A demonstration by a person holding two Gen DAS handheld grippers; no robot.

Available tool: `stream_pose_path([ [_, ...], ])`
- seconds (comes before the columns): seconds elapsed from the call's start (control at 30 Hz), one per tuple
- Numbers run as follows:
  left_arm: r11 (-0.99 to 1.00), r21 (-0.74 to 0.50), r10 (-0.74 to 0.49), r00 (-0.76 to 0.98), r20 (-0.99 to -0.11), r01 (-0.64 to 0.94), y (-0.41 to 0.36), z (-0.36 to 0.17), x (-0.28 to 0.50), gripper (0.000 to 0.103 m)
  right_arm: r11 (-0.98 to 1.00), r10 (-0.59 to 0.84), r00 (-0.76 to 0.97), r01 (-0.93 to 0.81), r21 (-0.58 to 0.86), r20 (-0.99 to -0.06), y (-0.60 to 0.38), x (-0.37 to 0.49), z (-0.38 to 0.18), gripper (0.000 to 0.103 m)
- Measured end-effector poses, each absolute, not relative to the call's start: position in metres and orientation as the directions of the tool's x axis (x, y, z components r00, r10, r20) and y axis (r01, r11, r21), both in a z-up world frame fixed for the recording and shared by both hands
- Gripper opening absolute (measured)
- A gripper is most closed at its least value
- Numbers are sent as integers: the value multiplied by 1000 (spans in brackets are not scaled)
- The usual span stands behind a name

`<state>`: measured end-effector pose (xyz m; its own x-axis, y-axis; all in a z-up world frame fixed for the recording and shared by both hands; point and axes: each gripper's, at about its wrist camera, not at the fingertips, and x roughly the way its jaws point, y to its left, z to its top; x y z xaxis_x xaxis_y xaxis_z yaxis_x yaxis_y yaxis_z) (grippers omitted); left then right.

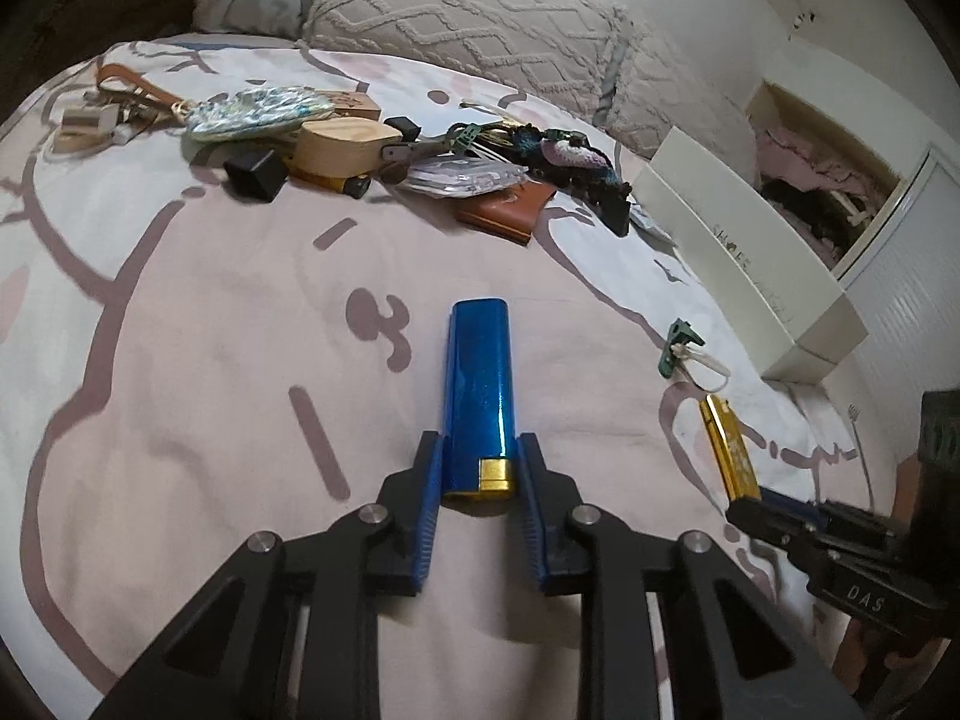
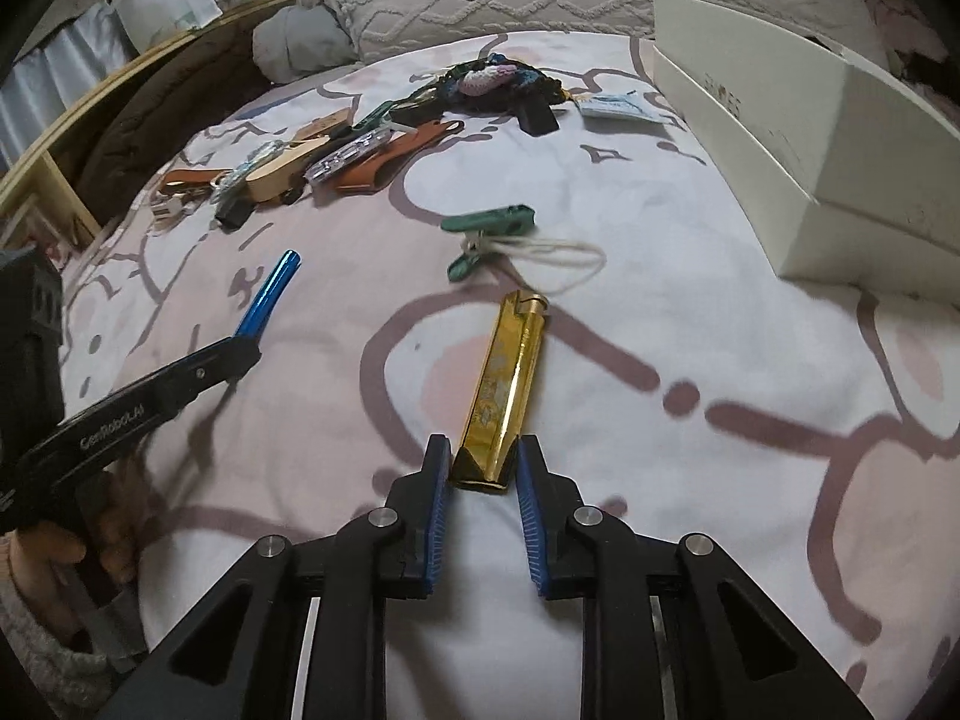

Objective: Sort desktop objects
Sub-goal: 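Hold the blue lighter in the left gripper while the right approaches the gold lighter, then lower the left gripper with the blue lighter onto the duvet and open it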

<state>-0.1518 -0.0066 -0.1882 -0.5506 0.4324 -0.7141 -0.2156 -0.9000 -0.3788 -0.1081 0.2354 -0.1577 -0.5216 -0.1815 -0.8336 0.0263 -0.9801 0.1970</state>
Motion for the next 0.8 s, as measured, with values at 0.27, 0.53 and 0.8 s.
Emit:
stream_pose_path([
  [0.27, -911, -346, 410, -577, -706, -224, 0, -187, -122, 24, -977, -203, -528, 53, 206, -825, 234, -78, -158, 22],
  [0.53, -923, -292, 386, -586, -712, -252, 6, -185, -89, 24, -973, -225, -533, 71, 221, -816, 235, -51, -158, 22],
  [0.8, -931, -255, 364, -591, -720, -262, 11, -181, -58, 24, -982, -190, -555, 99, 162, -810, 227, -39, -157, 22],
])
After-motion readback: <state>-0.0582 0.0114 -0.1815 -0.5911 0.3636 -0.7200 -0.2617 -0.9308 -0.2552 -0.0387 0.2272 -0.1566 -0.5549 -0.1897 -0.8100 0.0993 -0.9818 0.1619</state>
